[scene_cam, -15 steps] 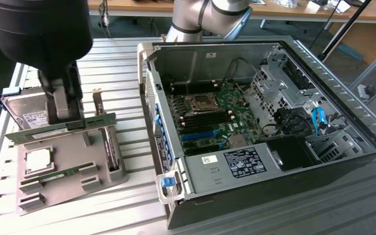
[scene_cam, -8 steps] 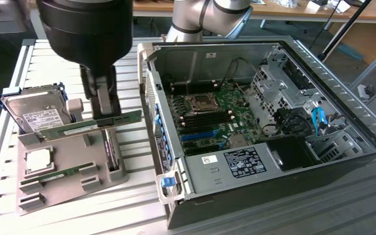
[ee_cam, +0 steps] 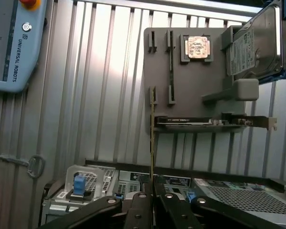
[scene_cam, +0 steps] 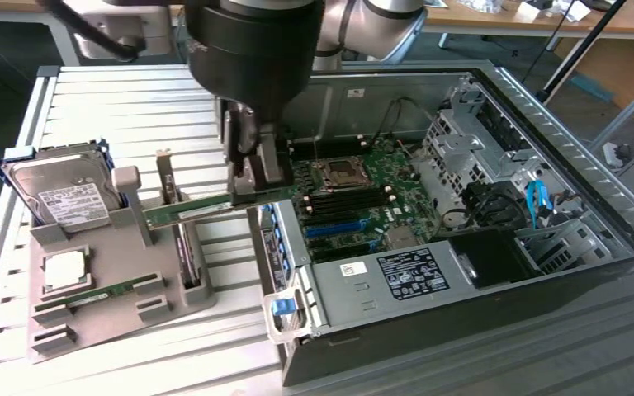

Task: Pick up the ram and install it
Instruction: 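Pick up the ram and move it above insertion slot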

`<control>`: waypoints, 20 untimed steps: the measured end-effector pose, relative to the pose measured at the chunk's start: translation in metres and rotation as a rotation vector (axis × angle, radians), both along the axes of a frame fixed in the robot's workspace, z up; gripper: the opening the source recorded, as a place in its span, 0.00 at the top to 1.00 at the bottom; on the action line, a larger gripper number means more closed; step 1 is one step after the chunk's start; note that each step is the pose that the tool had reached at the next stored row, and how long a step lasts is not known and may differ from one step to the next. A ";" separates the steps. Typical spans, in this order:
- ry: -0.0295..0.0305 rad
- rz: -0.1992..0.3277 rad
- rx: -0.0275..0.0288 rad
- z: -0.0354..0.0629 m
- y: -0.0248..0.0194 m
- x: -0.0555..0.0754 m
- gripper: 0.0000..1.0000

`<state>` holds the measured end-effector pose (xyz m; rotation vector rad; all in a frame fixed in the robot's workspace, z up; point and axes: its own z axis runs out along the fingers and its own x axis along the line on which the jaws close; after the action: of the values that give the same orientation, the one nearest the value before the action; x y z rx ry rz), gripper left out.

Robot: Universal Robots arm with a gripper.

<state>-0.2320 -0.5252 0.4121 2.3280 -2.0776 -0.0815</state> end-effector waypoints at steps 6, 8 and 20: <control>0.0004 0.000 0.0001 -0.0011 0.0001 0.030 0.87; 0.0006 0.000 0.0001 -0.0015 0.0002 0.040 0.87; 0.0007 0.000 -0.0002 -0.0074 0.0182 0.098 0.87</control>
<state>-0.1343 -0.5071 0.4047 2.3274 -2.0774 -0.0821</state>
